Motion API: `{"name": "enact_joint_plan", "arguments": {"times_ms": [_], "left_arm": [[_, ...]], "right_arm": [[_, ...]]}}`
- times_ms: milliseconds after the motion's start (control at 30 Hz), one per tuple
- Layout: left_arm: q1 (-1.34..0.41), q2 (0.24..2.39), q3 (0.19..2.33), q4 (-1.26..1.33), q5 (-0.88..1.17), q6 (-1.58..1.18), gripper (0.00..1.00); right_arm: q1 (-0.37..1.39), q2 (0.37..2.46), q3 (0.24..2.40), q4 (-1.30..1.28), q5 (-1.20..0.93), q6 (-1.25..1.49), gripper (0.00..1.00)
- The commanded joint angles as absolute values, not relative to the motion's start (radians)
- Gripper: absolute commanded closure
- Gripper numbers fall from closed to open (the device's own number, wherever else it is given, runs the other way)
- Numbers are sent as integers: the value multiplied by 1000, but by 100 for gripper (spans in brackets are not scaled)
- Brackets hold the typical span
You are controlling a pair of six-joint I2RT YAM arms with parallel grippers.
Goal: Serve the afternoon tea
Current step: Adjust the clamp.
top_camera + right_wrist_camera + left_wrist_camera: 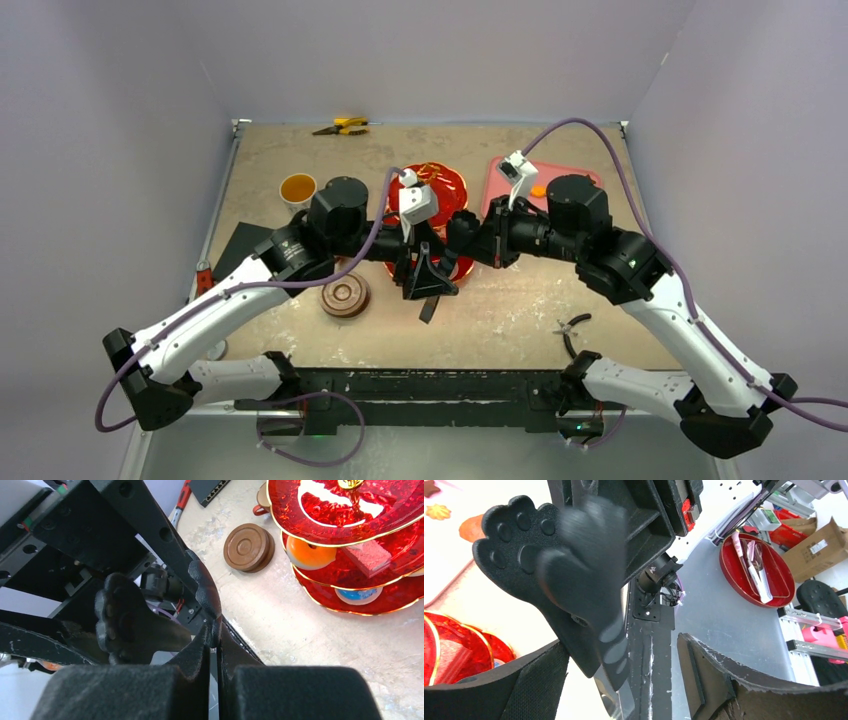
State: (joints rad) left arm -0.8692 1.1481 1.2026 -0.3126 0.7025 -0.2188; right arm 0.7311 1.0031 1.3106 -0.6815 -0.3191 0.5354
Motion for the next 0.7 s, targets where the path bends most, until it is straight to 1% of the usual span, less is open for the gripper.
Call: {"name": "enact_joint_plan", "arguments": {"times_ms": [0, 100, 300, 467, 667], "left_arm": [[-837, 1134, 1294, -376, 682, -131, 23], [-788, 1138, 1347, -392, 688, -111, 21], [-750, 1176, 1358, -371, 842, -213, 19], [-750, 1219, 1335, -305, 944, -323, 22], [-751, 1231, 1303, -232, 982, -402, 28]], "right_arm": [[726, 1014, 1367, -680, -300, 473, 100], [727, 1017, 1387, -705, -285, 456, 100], [727, 1013, 1402, -696, -307, 443, 100], [726, 1008, 1395, -662, -340, 445, 100], [727, 1019, 1405, -635, -342, 445, 100]]}}
